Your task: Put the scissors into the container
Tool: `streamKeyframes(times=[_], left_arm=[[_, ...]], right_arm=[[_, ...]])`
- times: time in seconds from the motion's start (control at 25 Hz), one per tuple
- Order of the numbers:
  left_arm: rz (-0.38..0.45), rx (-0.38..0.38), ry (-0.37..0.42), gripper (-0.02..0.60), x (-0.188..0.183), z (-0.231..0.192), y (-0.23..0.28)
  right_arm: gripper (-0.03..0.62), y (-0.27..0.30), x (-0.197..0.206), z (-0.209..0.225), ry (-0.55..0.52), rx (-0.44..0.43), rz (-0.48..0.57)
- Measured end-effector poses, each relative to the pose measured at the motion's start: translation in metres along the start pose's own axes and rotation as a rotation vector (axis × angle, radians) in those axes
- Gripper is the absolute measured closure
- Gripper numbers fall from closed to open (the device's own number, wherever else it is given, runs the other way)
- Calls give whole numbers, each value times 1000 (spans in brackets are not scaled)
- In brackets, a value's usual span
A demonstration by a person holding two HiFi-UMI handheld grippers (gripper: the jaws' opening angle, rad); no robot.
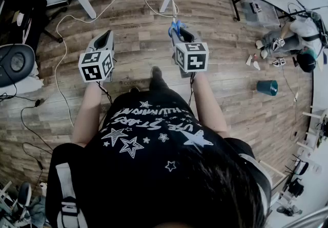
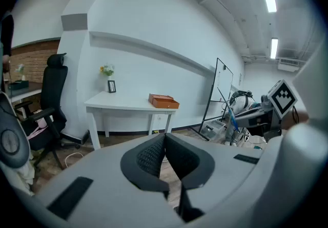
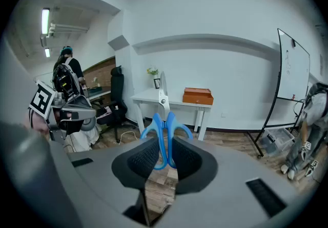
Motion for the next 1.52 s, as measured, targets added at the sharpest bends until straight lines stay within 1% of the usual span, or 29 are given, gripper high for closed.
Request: streamKeyframes(times=[0.24,0.48,0.6,0.72,0.92,1.08,1.32,1.52], left_arm=[[-10,5,-3,561,9,-4,-10],[1,-2,-15,561,21,-15,-22],[-15,-3,-17,562,22,-14,-25],[-25,0,-14,563,23,-16,-30],[-20,3,-9,561,28,-21,-31],[-10,3,-23,562,30,-24,-31],[-18,-11,-24,563,21,-26,-17],[-25,-31,-23,561,14,-39,-1]], right_arm=[[493,-3,12,-11,9,1,-18],[493,-2,24,-28,-3,-2,-26],[493,-1,25,-29,-6,-6,-39],[493,-3,24,-31,13,-1,-37],[493,-7,25,-32,30,11,-13],[493,-5,28,-34,27,4,-19],[493,18,18,-24,36,-20,-25],[493,43,3,-14,48,-34,-13]])
Point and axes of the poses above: the fingertips, and each gripper's own axes: y forward along the fingers, z to its right, x out of its underside, the point moved 2 cm from there along -y, backward along the fingers, and after that the axes turned 6 degrees about y, right-handed, at the moved point
